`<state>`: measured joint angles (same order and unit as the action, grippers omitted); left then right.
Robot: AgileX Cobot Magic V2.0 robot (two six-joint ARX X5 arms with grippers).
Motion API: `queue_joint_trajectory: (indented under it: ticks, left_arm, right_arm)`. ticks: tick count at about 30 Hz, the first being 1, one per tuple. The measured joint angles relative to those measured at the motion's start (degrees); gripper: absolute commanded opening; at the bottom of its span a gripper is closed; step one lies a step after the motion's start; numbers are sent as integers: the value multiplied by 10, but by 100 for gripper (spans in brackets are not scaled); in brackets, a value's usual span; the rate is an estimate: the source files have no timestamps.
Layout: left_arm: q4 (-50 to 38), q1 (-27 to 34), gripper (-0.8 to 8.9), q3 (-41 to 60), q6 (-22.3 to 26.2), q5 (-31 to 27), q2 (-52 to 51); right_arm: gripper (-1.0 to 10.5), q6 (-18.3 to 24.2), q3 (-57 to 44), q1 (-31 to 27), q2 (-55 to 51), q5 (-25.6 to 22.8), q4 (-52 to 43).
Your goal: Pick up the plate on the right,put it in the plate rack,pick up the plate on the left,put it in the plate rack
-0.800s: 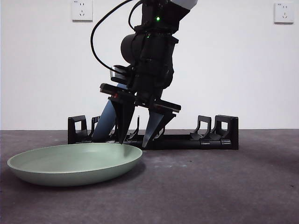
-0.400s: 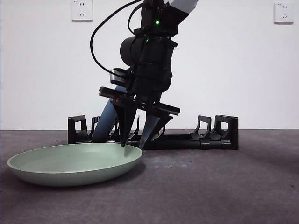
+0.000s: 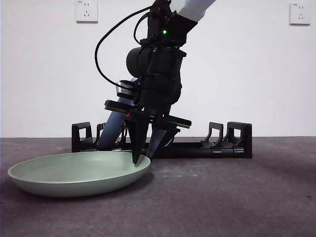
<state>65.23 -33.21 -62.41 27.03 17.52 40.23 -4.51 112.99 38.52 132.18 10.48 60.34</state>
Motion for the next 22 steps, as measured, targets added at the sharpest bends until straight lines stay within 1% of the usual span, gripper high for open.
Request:
queue_joint_trajectory:
  ticks: [4,6,7,12,17,22]
  left_arm:
    - [0,-2,387,0,0,0,0]
    - [0,-3,387,0,0,0,0]
    - [0,-3,387,0,0,0,0]
    - [0,-9,387,0,0,-8,0]
    - [0,-25,387,0,8,-40,5]
    - [0,-59,387,0,25,-87,23]
  right_arm:
    - [75,0,0,0,0,3,2]
    - [-8,-1,0,0,0,4,5]
    - [-16,-2,0,0,0,4,7]
    - [-16,-7,0,-2,0,11,8]
    - [-17,-11,0,-3,0,14,10]
    - [-17,-13,0,-3,-10,14,47]
